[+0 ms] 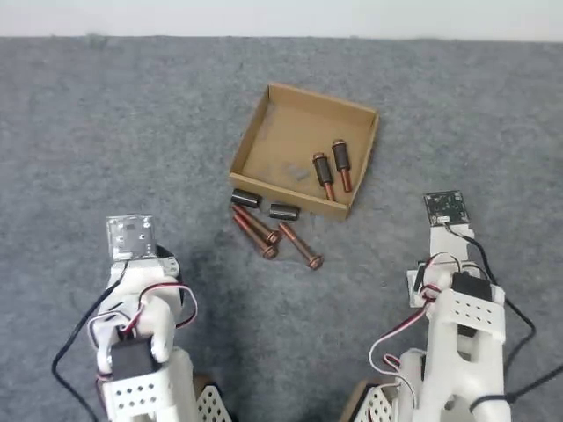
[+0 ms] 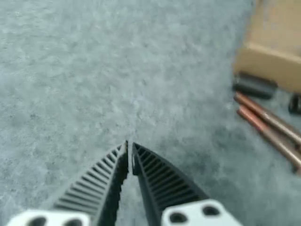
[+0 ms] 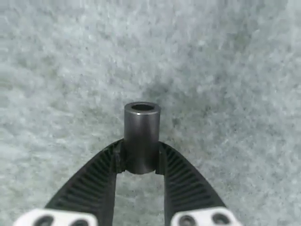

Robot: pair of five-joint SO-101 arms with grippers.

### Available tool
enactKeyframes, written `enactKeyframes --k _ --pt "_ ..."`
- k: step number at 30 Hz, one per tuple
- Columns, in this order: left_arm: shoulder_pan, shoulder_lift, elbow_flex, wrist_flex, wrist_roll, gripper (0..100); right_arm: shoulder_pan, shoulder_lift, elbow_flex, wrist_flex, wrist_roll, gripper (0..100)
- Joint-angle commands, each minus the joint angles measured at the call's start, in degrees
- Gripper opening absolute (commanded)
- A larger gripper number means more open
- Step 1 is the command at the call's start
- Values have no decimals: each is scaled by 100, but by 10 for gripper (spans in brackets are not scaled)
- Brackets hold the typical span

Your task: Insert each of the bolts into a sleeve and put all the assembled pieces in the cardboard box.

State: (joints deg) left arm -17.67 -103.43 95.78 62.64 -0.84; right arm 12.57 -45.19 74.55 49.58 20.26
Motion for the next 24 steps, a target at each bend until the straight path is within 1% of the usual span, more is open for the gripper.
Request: enactKeyframes --k 1,6,10,15,18,20,24 --pt "105 -88 -980 659 -615 12 -92 -233 -9 -31 88 7" --pt "167 -26 -1965 1099 -730 12 -92 -233 -9 -31 97 7" --pt "598 809 -2870 1565 -782 12 -101 -233 -9 -31 114 7" --pt "1266 2435 -4031 1934 -1503 12 -101 -233 -9 -31 114 7" --pt "1697 3253 -4497 1943 -2154 13 -101 -233 0 -31 114 7" --pt "2075 3710 -4532 1978 -2453 13 -92 -233 0 -31 114 7" --pt "3174 4202 -4365 2505 -2848 13 -92 -242 0 -31 114 7"
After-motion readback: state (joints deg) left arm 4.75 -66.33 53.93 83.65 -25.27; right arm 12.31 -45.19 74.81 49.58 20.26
